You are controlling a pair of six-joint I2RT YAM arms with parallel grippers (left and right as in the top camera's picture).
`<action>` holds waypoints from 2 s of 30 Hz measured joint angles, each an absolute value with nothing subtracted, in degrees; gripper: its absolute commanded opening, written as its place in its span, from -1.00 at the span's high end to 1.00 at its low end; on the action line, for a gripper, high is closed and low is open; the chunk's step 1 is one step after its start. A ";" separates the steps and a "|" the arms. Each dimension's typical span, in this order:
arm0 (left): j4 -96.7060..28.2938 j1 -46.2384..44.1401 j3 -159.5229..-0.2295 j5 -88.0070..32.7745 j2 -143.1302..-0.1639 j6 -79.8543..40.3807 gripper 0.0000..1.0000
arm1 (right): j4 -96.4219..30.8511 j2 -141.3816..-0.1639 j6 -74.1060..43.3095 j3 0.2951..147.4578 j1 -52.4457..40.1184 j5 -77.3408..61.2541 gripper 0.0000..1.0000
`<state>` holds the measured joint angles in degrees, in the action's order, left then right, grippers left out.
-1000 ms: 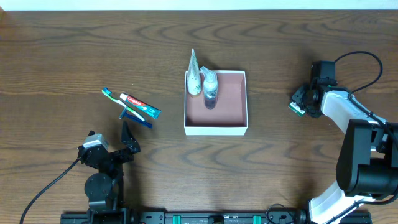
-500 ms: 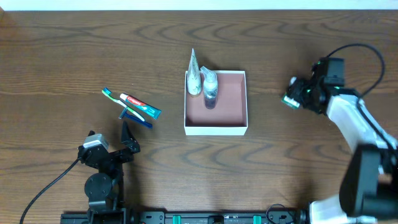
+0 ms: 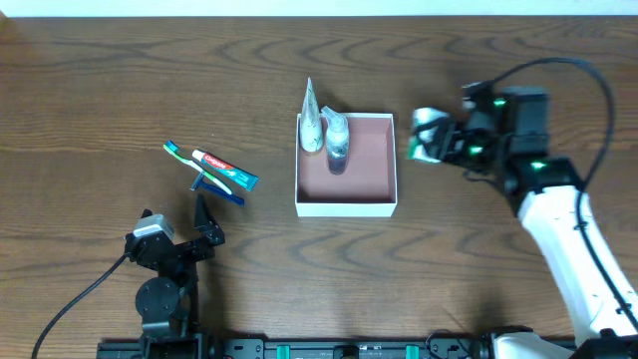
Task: Pack container
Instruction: 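Carry the soap box into the box and lower it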
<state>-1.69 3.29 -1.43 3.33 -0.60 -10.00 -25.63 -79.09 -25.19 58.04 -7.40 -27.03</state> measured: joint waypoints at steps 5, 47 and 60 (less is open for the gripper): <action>-1.69 3.29 -1.43 3.33 -0.60 -10.00 -0.96 | -22.37 -79.13 -27.03 58.04 -18.92 -23.57 -0.04; -1.69 3.29 -1.43 3.31 -0.60 -10.00 -0.96 | -11.11 -92.66 -36.03 58.04 -42.26 -1.43 -0.04; -1.69 3.29 -1.43 3.31 -0.60 -10.00 -0.96 | -16.53 -92.66 -32.75 58.04 -42.26 1.69 -0.12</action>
